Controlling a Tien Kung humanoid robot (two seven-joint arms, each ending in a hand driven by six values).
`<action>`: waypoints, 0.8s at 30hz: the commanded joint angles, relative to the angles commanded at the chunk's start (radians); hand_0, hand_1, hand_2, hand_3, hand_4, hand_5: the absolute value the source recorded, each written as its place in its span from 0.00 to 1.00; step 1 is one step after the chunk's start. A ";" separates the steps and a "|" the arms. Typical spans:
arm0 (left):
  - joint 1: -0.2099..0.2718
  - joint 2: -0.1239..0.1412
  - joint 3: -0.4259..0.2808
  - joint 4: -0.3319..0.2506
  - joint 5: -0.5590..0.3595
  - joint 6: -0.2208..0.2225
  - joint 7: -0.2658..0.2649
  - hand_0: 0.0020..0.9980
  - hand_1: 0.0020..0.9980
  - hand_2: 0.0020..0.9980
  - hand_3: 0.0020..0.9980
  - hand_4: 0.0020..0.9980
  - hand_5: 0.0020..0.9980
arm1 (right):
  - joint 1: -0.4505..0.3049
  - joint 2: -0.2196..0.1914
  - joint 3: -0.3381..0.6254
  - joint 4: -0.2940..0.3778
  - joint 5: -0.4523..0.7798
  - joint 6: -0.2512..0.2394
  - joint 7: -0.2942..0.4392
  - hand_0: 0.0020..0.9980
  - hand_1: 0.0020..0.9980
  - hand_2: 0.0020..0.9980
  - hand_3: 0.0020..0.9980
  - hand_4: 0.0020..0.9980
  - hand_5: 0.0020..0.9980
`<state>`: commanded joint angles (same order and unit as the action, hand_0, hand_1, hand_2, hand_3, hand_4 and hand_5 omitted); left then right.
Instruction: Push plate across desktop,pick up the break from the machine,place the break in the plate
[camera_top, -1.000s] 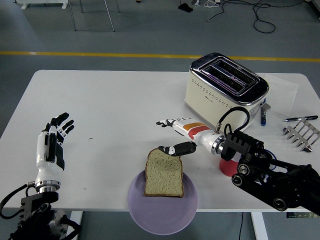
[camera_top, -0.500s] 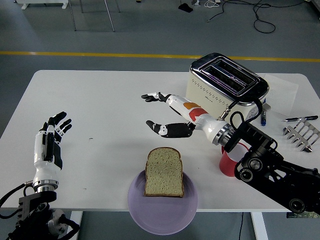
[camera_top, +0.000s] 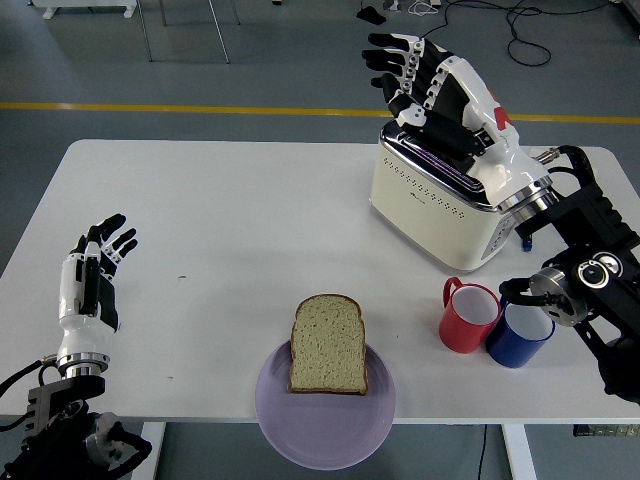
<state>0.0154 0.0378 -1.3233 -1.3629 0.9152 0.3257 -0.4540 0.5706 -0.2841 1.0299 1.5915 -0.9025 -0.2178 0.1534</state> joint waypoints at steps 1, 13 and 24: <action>-0.001 0.001 -0.002 -0.005 -0.001 0.000 0.002 0.73 0.73 0.79 0.69 0.41 0.77 | -0.015 -0.003 0.026 -0.002 0.006 0.000 0.000 0.77 0.76 0.75 0.75 0.50 0.32; 0.002 0.007 -0.021 -0.062 -0.014 -0.011 0.009 0.74 0.74 0.80 0.70 0.42 0.77 | -0.193 -0.019 0.312 -0.058 0.091 0.069 0.021 0.79 0.75 0.76 0.76 0.50 0.37; 0.007 0.018 -0.051 -0.133 -0.018 -0.017 0.017 0.74 0.74 0.80 0.72 0.44 0.78 | -0.331 -0.022 0.437 -0.103 0.123 0.111 0.007 0.78 0.75 0.75 0.76 0.50 0.42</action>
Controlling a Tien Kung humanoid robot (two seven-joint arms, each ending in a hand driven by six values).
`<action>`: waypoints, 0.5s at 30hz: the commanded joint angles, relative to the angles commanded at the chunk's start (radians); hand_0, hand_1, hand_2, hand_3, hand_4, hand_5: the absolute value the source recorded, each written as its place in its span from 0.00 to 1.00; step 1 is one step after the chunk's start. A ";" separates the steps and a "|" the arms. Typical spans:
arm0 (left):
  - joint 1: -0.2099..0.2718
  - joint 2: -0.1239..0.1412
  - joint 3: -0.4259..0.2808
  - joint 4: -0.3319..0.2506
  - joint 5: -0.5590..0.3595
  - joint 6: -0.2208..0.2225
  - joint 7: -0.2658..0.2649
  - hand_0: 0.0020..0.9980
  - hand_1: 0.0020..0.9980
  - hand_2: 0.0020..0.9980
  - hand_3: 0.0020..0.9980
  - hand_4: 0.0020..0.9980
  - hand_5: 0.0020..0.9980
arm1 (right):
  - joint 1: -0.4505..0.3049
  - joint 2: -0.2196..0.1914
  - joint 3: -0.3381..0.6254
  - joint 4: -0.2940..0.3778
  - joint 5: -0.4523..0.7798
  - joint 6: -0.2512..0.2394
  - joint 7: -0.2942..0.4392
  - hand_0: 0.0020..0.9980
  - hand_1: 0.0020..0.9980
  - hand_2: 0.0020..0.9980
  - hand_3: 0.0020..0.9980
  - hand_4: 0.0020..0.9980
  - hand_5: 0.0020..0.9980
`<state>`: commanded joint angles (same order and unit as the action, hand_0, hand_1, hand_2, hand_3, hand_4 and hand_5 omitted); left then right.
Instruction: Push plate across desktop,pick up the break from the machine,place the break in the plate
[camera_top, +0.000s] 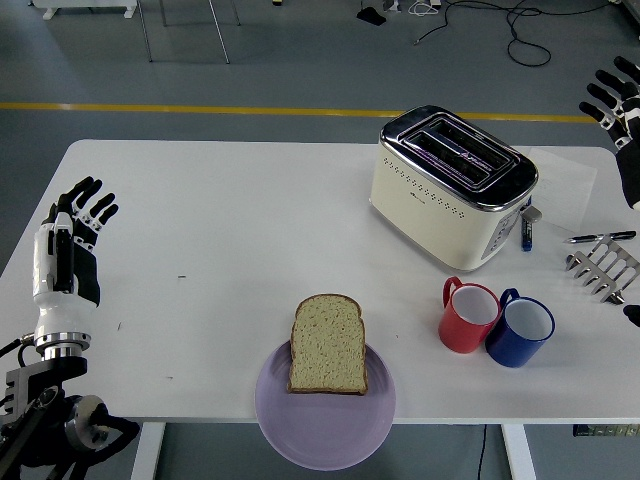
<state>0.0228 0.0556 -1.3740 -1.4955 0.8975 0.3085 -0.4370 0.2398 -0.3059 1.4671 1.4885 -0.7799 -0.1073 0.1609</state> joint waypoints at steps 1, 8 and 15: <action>0.000 0.001 -0.006 -0.006 -0.002 -0.001 0.004 0.74 0.74 0.80 0.72 0.44 0.78 | -0.020 0.001 0.017 -0.002 -0.005 0.010 -0.007 0.78 0.75 0.75 0.76 0.50 0.42; 0.003 0.012 -0.043 -0.036 -0.012 -0.029 0.074 0.77 0.78 0.83 0.76 0.48 0.83 | -0.087 -0.001 0.090 -0.012 -0.055 0.070 -0.055 0.80 0.76 0.76 0.77 0.51 0.46; 0.010 0.022 -0.077 -0.070 0.012 -0.043 0.134 0.78 0.81 0.86 0.80 0.50 0.87 | -0.112 0.000 0.101 -0.027 -0.091 0.094 -0.066 0.80 0.76 0.77 0.77 0.50 0.48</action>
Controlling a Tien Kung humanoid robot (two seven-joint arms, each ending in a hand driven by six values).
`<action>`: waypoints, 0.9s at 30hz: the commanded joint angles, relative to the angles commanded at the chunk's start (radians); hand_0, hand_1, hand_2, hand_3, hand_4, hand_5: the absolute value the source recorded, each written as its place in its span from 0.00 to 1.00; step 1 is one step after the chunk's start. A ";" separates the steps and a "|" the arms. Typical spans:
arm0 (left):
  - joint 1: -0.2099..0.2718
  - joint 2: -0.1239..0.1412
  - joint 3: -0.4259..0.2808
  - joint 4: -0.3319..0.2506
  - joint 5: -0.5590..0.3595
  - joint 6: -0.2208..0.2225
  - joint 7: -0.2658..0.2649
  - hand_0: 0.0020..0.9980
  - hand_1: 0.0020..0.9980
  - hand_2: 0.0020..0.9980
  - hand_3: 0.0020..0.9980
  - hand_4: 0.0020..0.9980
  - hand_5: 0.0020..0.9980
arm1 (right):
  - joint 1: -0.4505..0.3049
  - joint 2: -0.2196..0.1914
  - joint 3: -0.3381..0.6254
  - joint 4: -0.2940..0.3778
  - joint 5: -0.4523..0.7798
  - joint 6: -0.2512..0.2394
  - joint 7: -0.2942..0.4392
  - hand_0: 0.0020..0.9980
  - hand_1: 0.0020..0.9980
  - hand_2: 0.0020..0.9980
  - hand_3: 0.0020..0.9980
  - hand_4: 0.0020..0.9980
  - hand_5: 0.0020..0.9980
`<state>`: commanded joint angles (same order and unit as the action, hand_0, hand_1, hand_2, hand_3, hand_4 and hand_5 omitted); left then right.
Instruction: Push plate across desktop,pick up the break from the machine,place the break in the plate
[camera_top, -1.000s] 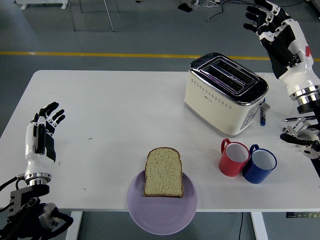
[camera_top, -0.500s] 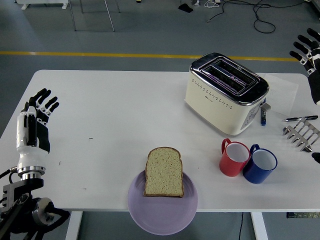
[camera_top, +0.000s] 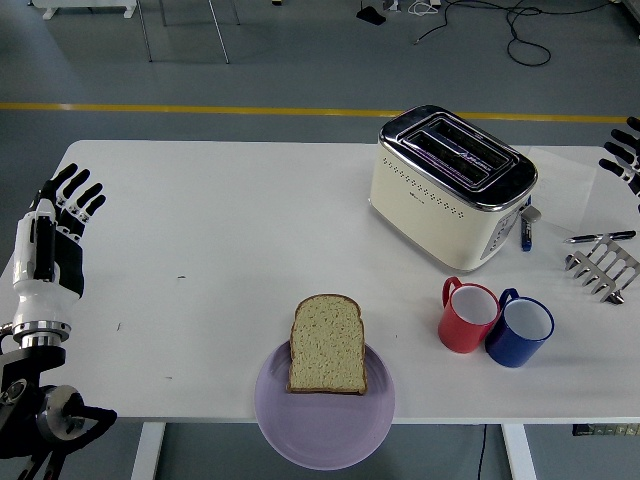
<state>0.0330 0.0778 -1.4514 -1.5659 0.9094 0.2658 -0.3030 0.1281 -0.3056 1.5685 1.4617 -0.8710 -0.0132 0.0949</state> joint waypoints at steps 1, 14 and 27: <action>0.001 0.000 -0.009 -0.011 0.013 -0.001 0.011 0.78 0.81 0.86 0.80 0.50 0.87 | 0.002 0.005 0.000 -0.007 -0.009 0.002 0.001 0.80 0.76 0.77 0.77 0.50 0.48; 0.001 0.005 -0.020 -0.033 0.057 -0.012 0.032 0.80 0.82 0.87 0.82 0.51 0.90 | 0.001 0.003 0.019 -0.025 -0.022 0.006 0.002 0.81 0.77 0.77 0.77 0.51 0.50; -0.007 0.009 -0.011 -0.029 0.063 -0.010 0.040 0.81 0.83 0.87 0.82 0.53 0.92 | -0.002 -0.006 0.040 -0.026 -0.021 0.006 -0.002 0.81 0.77 0.77 0.76 0.52 0.53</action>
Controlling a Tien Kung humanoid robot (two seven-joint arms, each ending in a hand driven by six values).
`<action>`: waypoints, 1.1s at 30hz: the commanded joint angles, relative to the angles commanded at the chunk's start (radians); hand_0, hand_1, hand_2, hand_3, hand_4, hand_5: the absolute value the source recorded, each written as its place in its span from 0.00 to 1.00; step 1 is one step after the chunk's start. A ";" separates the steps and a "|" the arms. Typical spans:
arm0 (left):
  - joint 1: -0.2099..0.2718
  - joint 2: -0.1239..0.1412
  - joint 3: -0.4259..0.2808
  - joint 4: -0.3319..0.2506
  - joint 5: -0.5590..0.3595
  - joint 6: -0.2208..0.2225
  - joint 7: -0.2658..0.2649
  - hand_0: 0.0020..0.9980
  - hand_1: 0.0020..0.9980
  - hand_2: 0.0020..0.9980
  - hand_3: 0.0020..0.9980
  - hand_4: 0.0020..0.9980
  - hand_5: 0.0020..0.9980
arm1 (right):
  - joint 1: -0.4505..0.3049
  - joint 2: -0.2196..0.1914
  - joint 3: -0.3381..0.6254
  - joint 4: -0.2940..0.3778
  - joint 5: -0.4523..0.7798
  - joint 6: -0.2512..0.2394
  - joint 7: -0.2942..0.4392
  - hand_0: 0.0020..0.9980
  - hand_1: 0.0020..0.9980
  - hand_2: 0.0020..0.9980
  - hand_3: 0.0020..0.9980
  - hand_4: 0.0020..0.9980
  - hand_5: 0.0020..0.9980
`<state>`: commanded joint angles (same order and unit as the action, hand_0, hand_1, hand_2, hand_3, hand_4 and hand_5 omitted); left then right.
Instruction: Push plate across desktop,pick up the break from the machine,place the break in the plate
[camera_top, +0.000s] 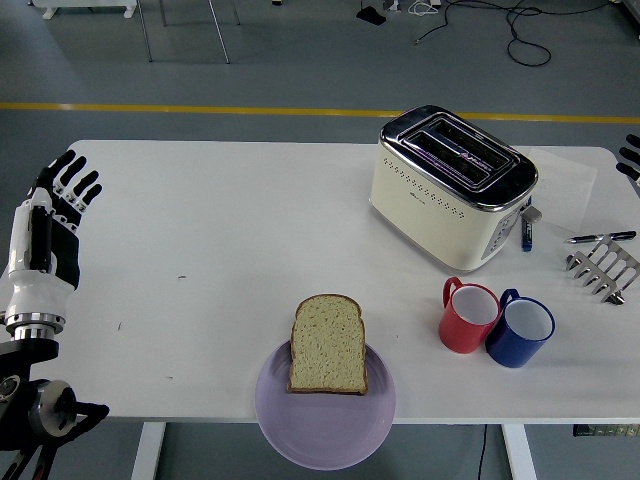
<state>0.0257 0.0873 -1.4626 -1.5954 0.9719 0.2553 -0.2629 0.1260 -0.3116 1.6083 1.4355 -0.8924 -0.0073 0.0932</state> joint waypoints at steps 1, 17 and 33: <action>-0.001 -0.001 0.001 0.001 -0.001 0.000 0.000 0.81 0.83 0.87 0.82 0.53 0.92 | -0.001 -0.001 0.001 0.000 0.000 0.000 0.000 0.81 0.77 0.77 0.76 0.52 0.53; -0.011 -0.008 -0.008 0.008 -0.004 0.005 0.008 0.82 0.84 0.88 0.83 0.55 0.97 | 0.008 0.000 -0.022 -0.005 0.003 -0.011 -0.008 0.81 0.77 0.76 0.76 0.52 0.54; -0.013 0.015 -0.028 -0.019 -0.112 -0.033 0.175 0.82 0.85 0.88 0.83 0.55 0.98 | 0.009 -0.012 -0.024 0.006 0.007 0.005 -0.018 0.81 0.77 0.76 0.75 0.51 0.54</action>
<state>0.0131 0.1027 -1.4911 -1.6140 0.8597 0.2224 -0.0884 0.1353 -0.3238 1.5842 1.4416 -0.8857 -0.0022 0.0750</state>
